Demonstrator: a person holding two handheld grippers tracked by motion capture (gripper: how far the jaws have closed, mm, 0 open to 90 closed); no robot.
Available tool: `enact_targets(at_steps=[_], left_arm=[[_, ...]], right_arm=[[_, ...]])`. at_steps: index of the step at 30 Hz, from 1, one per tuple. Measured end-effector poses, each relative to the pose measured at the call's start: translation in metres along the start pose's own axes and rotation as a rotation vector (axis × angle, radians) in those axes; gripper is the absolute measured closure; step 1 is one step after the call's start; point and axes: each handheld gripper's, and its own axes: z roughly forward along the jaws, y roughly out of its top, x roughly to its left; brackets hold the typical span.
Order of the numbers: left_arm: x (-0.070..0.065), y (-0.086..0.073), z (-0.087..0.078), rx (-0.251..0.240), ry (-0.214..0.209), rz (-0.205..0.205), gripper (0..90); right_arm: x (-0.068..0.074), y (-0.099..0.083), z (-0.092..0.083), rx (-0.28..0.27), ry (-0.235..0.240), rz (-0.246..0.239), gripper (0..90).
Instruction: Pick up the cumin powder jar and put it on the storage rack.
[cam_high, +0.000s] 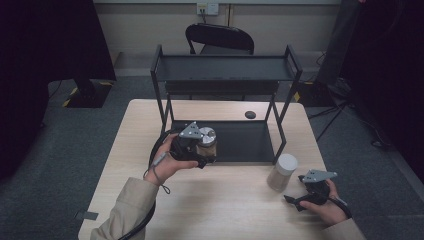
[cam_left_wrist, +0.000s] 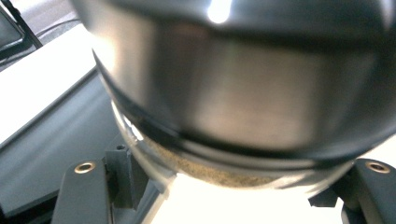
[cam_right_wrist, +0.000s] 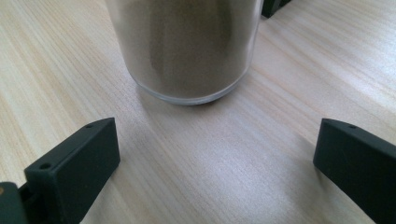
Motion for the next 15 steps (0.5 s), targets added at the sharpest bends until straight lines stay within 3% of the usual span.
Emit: enact_targets(at_steps=[15], left_arm=[[0.003, 0.032, -0.012, -0.006, 0.017, 0.003, 30.5]], right_arm=[[0.000, 0.000, 0.000, 0.000, 0.000, 0.000, 0.0]])
